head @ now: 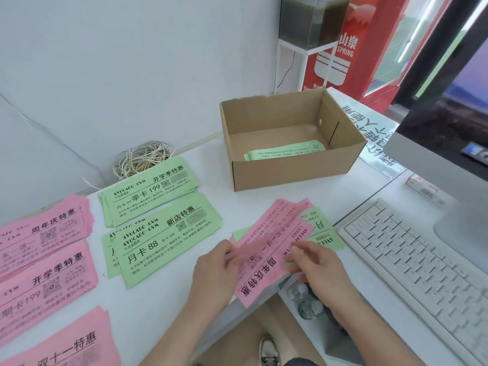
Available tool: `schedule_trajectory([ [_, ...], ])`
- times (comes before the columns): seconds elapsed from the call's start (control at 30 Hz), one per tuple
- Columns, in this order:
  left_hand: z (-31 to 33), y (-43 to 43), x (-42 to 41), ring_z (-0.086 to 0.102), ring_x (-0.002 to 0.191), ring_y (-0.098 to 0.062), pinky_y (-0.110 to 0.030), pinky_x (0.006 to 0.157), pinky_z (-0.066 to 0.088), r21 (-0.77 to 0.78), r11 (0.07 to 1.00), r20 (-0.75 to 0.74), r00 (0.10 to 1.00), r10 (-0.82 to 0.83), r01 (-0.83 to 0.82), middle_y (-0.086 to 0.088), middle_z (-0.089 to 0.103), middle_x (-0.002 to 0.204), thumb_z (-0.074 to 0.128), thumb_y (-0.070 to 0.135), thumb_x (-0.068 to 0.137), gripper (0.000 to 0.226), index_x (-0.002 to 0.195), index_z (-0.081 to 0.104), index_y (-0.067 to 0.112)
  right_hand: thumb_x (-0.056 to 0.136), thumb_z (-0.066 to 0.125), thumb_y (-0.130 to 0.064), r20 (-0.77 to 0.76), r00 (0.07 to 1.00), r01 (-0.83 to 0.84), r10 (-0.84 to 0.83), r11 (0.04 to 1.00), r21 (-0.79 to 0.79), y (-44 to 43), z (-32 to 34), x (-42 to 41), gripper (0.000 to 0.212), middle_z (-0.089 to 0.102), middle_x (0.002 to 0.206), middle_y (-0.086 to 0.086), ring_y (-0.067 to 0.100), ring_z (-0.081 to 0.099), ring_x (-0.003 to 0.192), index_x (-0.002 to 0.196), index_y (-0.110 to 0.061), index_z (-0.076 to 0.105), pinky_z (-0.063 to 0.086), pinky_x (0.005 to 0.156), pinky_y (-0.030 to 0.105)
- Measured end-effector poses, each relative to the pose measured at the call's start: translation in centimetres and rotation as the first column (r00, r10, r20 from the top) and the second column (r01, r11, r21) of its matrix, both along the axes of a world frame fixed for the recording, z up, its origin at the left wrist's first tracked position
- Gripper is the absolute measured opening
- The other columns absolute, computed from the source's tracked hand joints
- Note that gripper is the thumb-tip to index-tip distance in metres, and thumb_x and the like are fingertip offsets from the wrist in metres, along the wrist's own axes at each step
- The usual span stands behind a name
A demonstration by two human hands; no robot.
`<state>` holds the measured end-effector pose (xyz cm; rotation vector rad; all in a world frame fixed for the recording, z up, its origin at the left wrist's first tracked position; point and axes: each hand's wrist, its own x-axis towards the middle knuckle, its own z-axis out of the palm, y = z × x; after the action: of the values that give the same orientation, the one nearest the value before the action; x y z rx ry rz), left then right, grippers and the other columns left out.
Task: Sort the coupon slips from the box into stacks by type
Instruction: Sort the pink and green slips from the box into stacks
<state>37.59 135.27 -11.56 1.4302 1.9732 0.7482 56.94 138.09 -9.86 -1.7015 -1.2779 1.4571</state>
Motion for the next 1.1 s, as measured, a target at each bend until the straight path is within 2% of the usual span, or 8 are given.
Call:
schedule_trajectory([
  [0.13, -0.1, -0.7, 0.7, 0.058, 0.066, 0.003, -0.013, 0.058, 0.038, -0.039, 0.993, 0.0, 0.994, -0.114, 0.114, 0.023, 0.067, 0.076, 0.064, 0.024, 0.086, 0.011, 0.077, 0.059, 0.021, 0.093, 0.059, -0.036, -0.087, 0.994, -0.071, 0.069, 0.997, -0.018, 0.7, 0.3, -2.5, 0.023, 0.075, 0.086, 0.001, 0.016, 0.072, 0.074, 0.098, -0.015, 0.066, 0.06, 0.067, 0.032],
  [0.3, -1.2, -0.8, 0.8, 0.058, 0.086, -0.01, -0.024, 0.075, 0.044, -0.023, 0.931, -0.255, 0.899, -0.357, 0.363, 0.012, 0.064, 0.093, 0.051, 0.051, 0.083, 0.028, 0.087, 0.056, 0.024, 0.092, 0.053, -0.022, 0.297, 0.952, -0.107, 0.078, 0.991, 0.083, 1.9, -1.2, -2.6, 0.032, 0.068, 0.069, 0.014, 0.031, 0.064, 0.063, 0.071, 0.002, 0.056, 0.053, 0.059, 0.045],
  [0.43, -2.2, -1.3, 0.4, 0.059, 0.099, -0.015, -0.026, 0.076, 0.054, 0.007, 0.79, -0.468, 0.7, -0.539, 0.613, 0.007, 0.06, 0.111, 0.075, 0.051, 0.064, 0.048, 0.095, 0.049, 0.025, 0.092, 0.054, -0.02, 0.34, 0.939, -0.093, 0.05, 0.989, 0.111, 2.1, -1.3, -2.1, 0.025, 0.072, 0.069, 0.002, 0.015, 0.069, 0.061, 0.075, -0.004, 0.065, 0.057, 0.061, 0.041],
  [0.6, -2.3, -1.9, -0.3, 0.06, 0.104, -0.019, -0.03, 0.085, 0.054, -0.024, 0.757, -0.598, 0.597, -0.534, 0.654, 0.0, 0.06, 0.116, 0.079, 0.049, 0.051, 0.064, 0.101, 0.05, 0.022, 0.094, 0.053, -0.019, 0.353, 0.936, -0.045, -0.009, 0.989, 0.143, 2.2, -1.5, -1.7, 0.022, 0.071, 0.071, -0.005, 0.01, 0.068, 0.06, 0.078, -0.013, 0.068, 0.057, 0.064, 0.037],
  [0.77, -2.5, -1.6, -2.0, 0.058, 0.097, -0.01, -0.02, 0.068, 0.053, 0.052, 0.779, -0.539, 0.675, -0.505, 0.624, 0.011, 0.062, 0.107, 0.048, 0.043, 0.081, 0.014, 0.085, 0.05, 0.03, 0.096, 0.05, -0.016, 0.34, 0.934, 0.025, -0.106, 0.972, 0.235, 2.6, -0.4, -0.6, 0.019, 0.068, 0.079, -0.012, 0.005, 0.064, 0.07, 0.084, -0.02, 0.065, 0.048, 0.057, 0.022],
  [0.9, -1.8, -1.2, -2.3, 0.059, 0.077, -0.016, -0.032, 0.067, 0.048, 0.037, 0.863, -0.4, 0.799, -0.449, 0.504, 0.009, 0.062, 0.087, 0.032, 0.045, 0.093, 0.027, 0.092, 0.052, 0.027, 0.096, 0.049, -0.015, 0.351, 0.913, 0.099, -0.207, 0.948, 0.303, 3.2, 0.5, 1.1, 0.02, 0.069, 0.075, 0.001, 0.017, 0.064, 0.07, 0.084, -0.014, 0.065, 0.049, 0.063, 0.032],
  [1.0, -1.3, -0.9, -2.7, 0.051, 0.058, -0.013, -0.025, 0.056, 0.039, 0.157, 0.923, -0.248, 0.919, -0.307, 0.351, 0.004, 0.06, 0.068, 0.042, 0.034, 0.098, 0.005, 0.094, 0.041, 0.032, 0.096, 0.049, -0.015, 0.341, 0.894, 0.167, -0.291, 0.922, 0.349, 3.4, 1.6, 2.6, 0.019, 0.069, 0.075, 0.003, 0.021, 0.064, 0.069, 0.085, -0.01, 0.064, 0.049, 0.061, 0.033],
  [1.1, 0.9, -0.6, -3.1, 0.042, 0.048, -0.011, -0.018, 0.049, 0.031, 0.272, 0.95, -0.138, 0.984, -0.117, 0.151, 0.003, 0.055, 0.057, 0.052, 0.024, 0.096, 0.016, 0.09, 0.039, 0.033, 0.095, 0.048, -0.015, 0.379, 0.87, 0.167, -0.316, 0.911, 0.377, 3.5, 2.9, 4.1, 0.02, 0.068, 0.076, 0.004, 0.025, 0.063, 0.069, 0.083, -0.01, 0.063, 0.05, 0.062, 0.037],
])
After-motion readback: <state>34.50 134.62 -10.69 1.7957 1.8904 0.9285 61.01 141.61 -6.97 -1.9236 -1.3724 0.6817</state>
